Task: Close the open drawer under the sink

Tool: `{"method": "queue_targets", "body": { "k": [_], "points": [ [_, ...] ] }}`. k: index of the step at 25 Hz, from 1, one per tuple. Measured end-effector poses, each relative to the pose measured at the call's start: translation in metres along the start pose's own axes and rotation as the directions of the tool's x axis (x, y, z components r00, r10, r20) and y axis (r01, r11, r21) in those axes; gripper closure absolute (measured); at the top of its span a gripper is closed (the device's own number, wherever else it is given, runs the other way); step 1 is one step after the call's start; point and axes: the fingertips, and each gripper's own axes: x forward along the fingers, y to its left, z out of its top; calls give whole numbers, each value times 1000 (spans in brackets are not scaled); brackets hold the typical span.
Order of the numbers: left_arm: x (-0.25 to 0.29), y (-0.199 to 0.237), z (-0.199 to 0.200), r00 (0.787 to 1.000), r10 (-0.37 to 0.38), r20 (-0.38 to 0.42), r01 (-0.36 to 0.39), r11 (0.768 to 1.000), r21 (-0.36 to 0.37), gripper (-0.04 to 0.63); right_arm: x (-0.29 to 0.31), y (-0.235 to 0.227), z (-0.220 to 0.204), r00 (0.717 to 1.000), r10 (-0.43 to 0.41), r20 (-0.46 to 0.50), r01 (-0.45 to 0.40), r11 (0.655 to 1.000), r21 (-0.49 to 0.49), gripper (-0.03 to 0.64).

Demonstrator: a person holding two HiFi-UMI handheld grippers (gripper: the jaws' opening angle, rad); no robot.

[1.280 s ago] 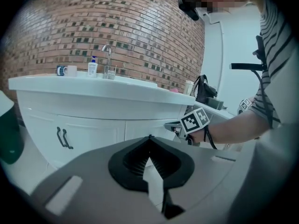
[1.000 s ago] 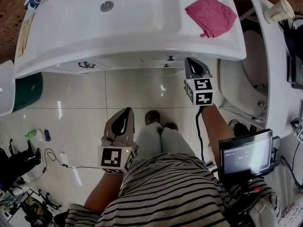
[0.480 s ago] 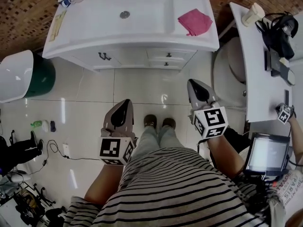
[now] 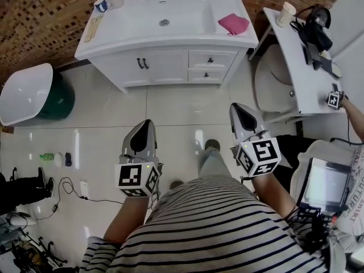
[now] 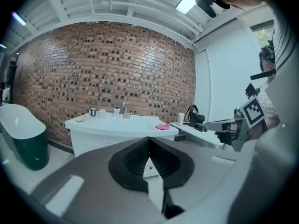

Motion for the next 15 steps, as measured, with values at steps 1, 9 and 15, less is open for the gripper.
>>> {"method": "queue_targets", "body": {
  "k": [1, 9, 15],
  "points": [
    [-22, 3, -3, 1000, -10, 2, 10, 1000, 5, 581, -15, 21, -1, 1000, -10, 12, 10, 1000, 6, 617],
    [-167, 7, -16, 999, -50, 18, 50, 998, 24, 581, -115, 155, -3, 998, -19, 60, 17, 999, 29, 617],
    [-196, -13, -15, 998, -44, 45, 44, 999, 1, 581, -152, 181, -2, 997, 2, 78, -2, 1000, -2, 617]
  ]
}}
